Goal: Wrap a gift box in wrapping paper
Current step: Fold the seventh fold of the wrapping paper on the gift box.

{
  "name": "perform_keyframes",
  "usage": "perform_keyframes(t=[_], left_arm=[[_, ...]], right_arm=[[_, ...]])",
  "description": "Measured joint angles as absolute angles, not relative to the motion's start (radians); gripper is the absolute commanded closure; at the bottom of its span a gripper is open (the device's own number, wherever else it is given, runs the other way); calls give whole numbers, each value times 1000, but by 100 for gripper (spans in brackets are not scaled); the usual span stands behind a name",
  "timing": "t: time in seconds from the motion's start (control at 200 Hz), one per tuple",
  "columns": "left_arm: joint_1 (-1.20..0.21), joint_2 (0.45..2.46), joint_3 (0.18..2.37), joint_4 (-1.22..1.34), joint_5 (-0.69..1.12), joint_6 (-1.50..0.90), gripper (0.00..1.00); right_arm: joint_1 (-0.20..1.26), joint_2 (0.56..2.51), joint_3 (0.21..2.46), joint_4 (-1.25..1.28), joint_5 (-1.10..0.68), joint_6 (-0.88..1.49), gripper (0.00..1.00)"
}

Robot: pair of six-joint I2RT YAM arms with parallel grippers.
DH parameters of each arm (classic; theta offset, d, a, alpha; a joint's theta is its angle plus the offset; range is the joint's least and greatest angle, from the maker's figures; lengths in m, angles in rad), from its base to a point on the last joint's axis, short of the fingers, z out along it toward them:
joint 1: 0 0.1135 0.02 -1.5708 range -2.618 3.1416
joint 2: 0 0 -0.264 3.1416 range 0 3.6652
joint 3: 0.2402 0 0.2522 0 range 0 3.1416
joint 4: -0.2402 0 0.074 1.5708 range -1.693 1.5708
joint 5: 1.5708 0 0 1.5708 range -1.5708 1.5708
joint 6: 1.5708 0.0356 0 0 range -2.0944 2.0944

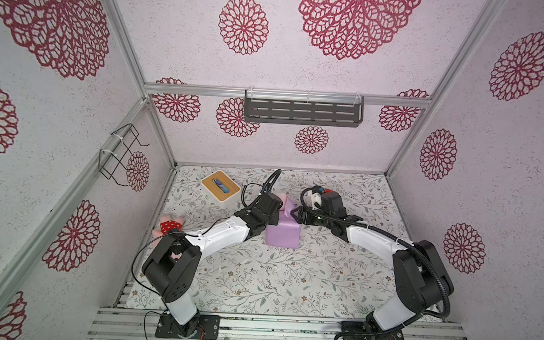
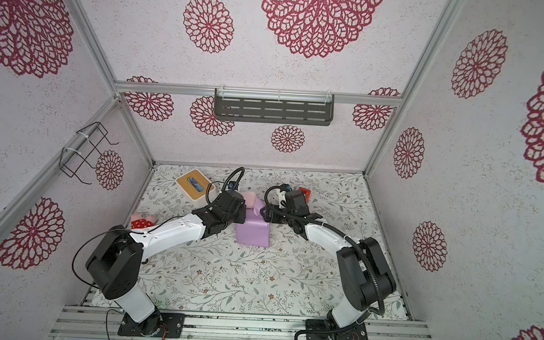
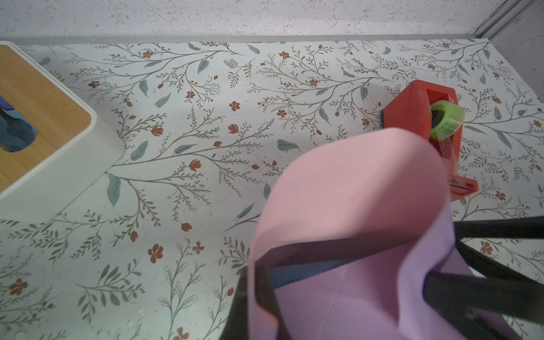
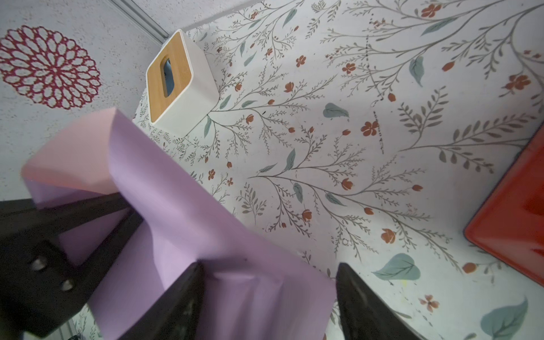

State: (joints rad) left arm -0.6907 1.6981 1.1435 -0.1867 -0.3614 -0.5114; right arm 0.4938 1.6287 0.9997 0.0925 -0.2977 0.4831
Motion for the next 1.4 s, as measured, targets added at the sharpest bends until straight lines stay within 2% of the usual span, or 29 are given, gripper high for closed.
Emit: perform_keyframes(t=[0.58,0.7,0.835,1.001,1.141,1.291,1.401], left_arm=[[-693,1698,1140,-179,-361,-511,100],[-694,1697,1140,-179,-361,-512,93],[-695,1695,1143,-186,-359,-509,80],[-698,1689,1161,-203,-352,-509,58],[-698,1627,1161,-212,-342,-513,49],[-686,1464,1103,-199,-331,-537,50],[-630,1371,1037,-192,-283,-577,60]], right_arm=[[474,1645,889,325,-332,551,28],[474,1645,863,369,-339,564,28],[474,1645,854,385,-342,570,29],[480,1643,854,382,-337,569,29],[486,1634,844,382,-329,569,30],[492,1628,838,385,-318,569,30],[493,1628,838,385,-316,569,30]])
